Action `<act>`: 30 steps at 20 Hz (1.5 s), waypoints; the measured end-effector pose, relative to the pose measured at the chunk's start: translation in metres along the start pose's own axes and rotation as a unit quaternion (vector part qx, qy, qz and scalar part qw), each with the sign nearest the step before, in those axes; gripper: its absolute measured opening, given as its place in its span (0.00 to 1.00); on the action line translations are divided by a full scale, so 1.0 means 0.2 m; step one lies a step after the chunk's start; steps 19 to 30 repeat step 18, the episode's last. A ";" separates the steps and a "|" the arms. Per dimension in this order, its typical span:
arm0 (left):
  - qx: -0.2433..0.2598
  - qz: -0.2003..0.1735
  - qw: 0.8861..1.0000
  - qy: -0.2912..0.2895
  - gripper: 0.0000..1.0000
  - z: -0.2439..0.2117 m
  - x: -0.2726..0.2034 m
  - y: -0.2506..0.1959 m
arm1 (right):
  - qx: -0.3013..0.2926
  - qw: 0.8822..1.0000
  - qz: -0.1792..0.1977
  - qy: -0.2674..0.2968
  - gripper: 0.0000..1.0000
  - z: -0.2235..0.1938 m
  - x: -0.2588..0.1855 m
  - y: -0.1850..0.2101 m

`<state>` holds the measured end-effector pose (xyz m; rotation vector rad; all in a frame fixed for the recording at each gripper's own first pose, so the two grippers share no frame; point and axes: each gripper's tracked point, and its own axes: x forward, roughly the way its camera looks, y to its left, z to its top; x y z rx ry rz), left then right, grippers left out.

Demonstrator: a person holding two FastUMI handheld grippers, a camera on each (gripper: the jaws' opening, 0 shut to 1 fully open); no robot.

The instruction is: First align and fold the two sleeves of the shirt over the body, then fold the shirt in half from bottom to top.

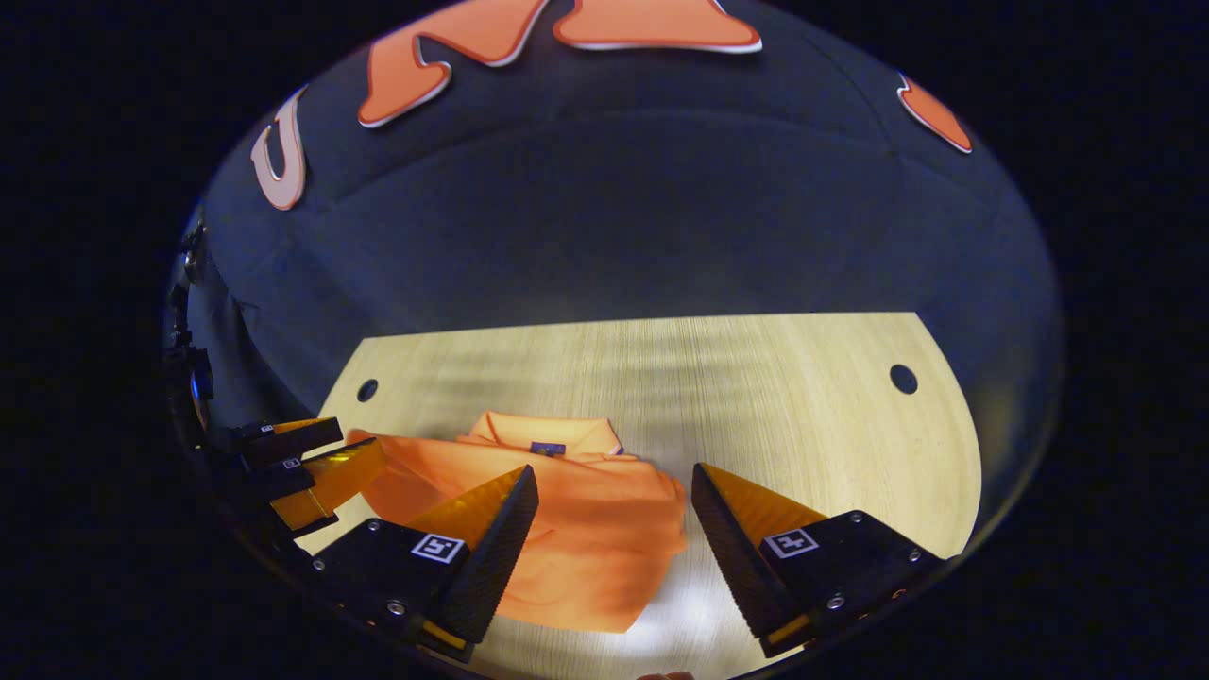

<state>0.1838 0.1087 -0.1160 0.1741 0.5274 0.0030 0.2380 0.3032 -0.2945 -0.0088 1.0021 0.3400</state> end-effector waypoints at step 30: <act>-0.056 0.054 0.970 -0.229 0.98 0.30 -1.27 0.09 | -0.062 0.966 0.019 -0.250 0.99 0.24 -1.27 0.17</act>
